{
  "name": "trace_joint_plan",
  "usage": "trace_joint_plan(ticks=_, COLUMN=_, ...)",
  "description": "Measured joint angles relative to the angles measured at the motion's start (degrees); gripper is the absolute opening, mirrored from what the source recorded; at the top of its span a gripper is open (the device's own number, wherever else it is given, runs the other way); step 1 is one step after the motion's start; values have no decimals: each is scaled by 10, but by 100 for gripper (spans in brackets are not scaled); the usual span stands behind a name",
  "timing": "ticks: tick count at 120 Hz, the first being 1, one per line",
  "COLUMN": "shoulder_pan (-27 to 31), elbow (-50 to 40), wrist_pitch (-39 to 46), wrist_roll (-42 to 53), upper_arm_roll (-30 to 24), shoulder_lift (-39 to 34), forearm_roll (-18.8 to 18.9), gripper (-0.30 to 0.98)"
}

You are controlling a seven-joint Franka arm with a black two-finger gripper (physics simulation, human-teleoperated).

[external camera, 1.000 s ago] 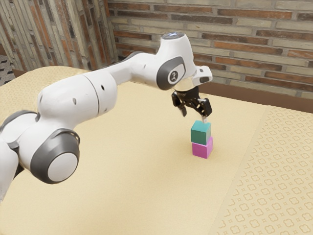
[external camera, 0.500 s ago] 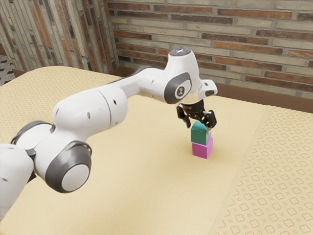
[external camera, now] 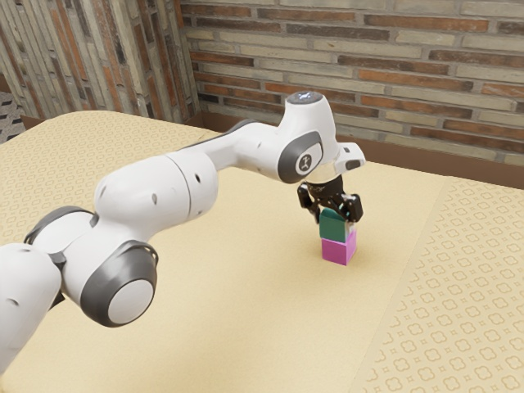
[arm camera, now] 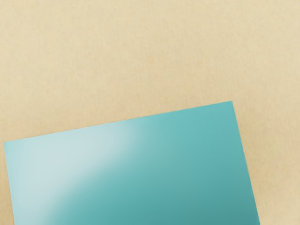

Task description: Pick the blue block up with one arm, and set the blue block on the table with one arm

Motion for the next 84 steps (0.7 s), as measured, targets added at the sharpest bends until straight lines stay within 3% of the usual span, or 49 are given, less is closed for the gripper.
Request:
trace_joint_plan(ticks=35, shoulder_pan=1, elbow=-4, wrist_pitch=-4, wrist_roll=-7, upper_arm_roll=1, shoulder_lift=-22, forearm_roll=5, gripper=34)
trace_joint_plan(ticks=84, shoulder_pan=50, elbow=-8, wrist_pitch=-38, wrist_roll=-12, upper_arm_roll=3, shoulder_lift=-38, forearm_roll=37, gripper=32)
